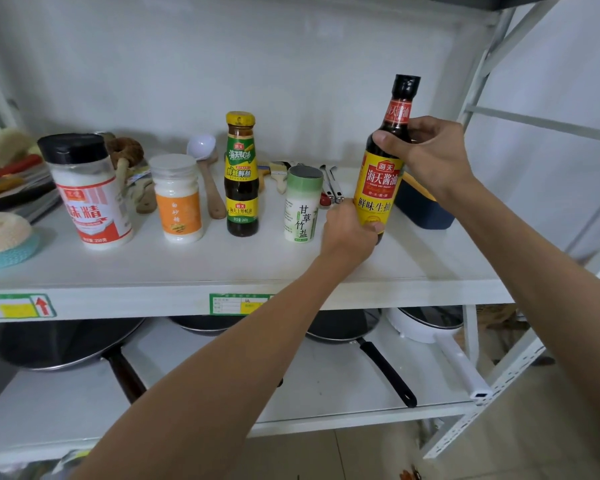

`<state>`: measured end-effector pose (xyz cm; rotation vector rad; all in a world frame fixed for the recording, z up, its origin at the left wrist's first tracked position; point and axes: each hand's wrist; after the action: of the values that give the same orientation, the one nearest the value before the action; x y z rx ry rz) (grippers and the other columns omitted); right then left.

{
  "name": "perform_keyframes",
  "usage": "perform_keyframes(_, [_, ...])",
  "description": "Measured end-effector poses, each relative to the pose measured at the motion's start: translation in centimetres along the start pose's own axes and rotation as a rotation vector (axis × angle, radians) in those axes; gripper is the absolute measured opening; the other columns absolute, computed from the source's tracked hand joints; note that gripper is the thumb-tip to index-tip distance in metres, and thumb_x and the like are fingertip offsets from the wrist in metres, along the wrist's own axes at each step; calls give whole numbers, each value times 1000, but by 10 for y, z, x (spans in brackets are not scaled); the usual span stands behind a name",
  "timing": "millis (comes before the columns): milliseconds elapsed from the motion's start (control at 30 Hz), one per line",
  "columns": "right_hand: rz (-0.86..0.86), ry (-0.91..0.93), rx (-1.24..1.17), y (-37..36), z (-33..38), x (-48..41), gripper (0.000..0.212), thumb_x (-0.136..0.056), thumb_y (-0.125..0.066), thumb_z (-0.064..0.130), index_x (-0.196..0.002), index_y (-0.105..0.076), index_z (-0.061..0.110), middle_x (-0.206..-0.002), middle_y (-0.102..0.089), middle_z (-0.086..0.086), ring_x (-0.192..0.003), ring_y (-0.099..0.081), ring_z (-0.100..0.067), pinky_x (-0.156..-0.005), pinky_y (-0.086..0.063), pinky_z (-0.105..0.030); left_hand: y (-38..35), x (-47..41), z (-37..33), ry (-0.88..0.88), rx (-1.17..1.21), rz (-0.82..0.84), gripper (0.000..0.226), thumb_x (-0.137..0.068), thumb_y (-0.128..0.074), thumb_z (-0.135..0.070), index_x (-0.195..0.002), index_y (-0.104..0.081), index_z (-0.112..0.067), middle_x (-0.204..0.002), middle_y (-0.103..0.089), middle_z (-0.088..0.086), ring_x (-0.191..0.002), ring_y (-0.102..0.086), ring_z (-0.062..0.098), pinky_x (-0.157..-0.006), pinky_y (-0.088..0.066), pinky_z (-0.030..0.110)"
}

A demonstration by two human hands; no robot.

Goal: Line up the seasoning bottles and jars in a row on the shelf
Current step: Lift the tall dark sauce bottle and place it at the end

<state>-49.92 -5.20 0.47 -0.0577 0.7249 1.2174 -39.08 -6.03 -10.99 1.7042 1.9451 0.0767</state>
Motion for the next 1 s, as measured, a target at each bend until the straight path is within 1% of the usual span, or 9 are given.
perform_keyframes(333, [-48,-11,-16,-5,-1,5,50,-72,-78,46,-111,-67,17,-107,-69,6,-103,-64,-8,-87,-52,-24,4,5,-1,-8,-19,4,42,-77,-73,-31,-109,-55,-11,-94,-53,2,-81,-50,20,-70,-45,31])
perform_keyframes(467, [-54,-15,8,-8,3,3,50,-73,-77,44,-113,-66,16,-105,-67,7,-100,-62,-6,-80,-48,-18,18,6,-13,37,-41,106,44,-76,-74,-33,-109,-57,-9,-104,-62,10,-90,-59,24,-75,-50,33])
perform_keyframes(567, [-53,-24,17,-6,8,3,51,-75,-77,41,-115,-65,13,-106,-66,4,-100,-63,-10,-77,-47,-17,28,14,-31,98,-21,221,50,-75,-75,-31,-113,-51,-7,-108,-61,14,-96,-61,27,-82,-53,40])
perform_keyframes(667, [-36,-63,-13,-4,12,10,60,-76,-76,45,-125,-60,13,-118,-64,-2,-104,-62,-13,-82,-49,-21,46,28,-43,20,-63,265,38,-78,-71,-25,-107,-54,-8,-101,-62,11,-89,-60,25,-69,-51,32])
perform_keyframes(733, [-82,-90,-16,-8,16,20,71,-76,-74,50,-133,-51,15,-131,-57,-5,-116,-55,-16,-95,-47,-31,69,41,-44,-51,-85,222,34,-79,-69,-23,-107,-55,-7,-95,-58,3,-83,-54,18,-57,-42,23])
perform_keyframes(767, [-128,-87,2,-10,18,27,72,-76,-73,51,-134,-48,15,-134,-54,-5,-119,-51,-16,-99,-45,-33,82,47,-43,-69,-93,195,37,-80,-67,-23,-111,-54,-7,-97,-56,2,-85,-51,17,-58,-40,19])
perform_keyframes(900, [-301,-6,68,-22,25,64,61,-81,-69,41,-128,-44,13,-129,-48,-9,-117,-44,-17,-98,-39,-30,144,73,-25,-77,-73,51,47,-84,-62,-17,-129,-51,-6,-125,-59,10,-114,-55,21,-93,-44,27])
perform_keyframes(933, [-336,5,90,-24,23,72,56,-82,-68,34,-126,-44,10,-127,-48,-11,-118,-43,-20,-100,-39,-34,160,80,-17,-73,-54,-1,46,-84,-61,-14,-128,-53,-7,-125,-60,7,-110,-58,16,-92,-45,21])
perform_keyframes(1000, [-385,-25,146,-31,14,86,52,-81,-67,23,-124,-43,4,-127,-46,-17,-122,-40,-29,-104,-37,-43,189,94,-1,-46,-36,-140,37,-83,-61,-10,-119,-58,-12,-115,-63,1,-90,-59,1,-76,-43,6])
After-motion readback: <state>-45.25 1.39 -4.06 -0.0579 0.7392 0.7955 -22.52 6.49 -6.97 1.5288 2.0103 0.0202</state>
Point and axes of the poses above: each hand's wrist, its own x-axis away from the middle knuckle, its own y-axis out of the back of the hand, z = x × y
